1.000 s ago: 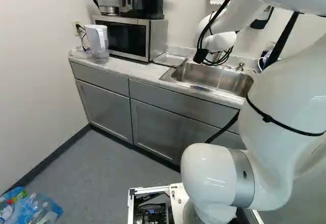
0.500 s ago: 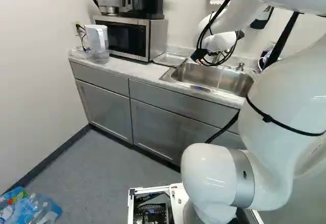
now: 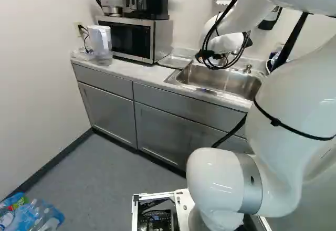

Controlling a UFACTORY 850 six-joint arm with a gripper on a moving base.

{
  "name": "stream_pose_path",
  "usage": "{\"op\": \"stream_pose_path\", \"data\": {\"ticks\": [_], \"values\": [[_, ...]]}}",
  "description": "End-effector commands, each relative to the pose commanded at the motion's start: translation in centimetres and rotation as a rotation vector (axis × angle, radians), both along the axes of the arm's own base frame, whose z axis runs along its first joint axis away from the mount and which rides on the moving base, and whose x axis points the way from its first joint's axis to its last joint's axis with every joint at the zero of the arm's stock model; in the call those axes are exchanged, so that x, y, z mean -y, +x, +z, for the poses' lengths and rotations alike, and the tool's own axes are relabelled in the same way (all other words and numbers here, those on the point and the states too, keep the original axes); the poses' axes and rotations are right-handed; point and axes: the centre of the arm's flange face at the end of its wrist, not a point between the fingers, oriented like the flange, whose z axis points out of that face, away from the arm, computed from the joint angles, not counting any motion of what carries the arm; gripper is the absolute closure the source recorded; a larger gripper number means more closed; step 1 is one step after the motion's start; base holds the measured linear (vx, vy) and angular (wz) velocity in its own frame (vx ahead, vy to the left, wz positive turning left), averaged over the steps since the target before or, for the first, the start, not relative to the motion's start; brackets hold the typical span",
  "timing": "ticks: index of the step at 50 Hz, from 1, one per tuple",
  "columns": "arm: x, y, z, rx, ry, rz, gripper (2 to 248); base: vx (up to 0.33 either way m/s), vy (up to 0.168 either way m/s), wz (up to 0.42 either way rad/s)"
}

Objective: Rinse the cup and place it in the tray

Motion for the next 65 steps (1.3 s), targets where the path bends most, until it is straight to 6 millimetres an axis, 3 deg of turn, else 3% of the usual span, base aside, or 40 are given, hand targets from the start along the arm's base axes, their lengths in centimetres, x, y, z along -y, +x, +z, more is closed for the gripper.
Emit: {"op": "stream_pose_path", "data": {"ticks": [65], "values": [[0.00,0.00,0.00,0.185,0.623,-0.208,124,0.000,0.000,0.000]]}}
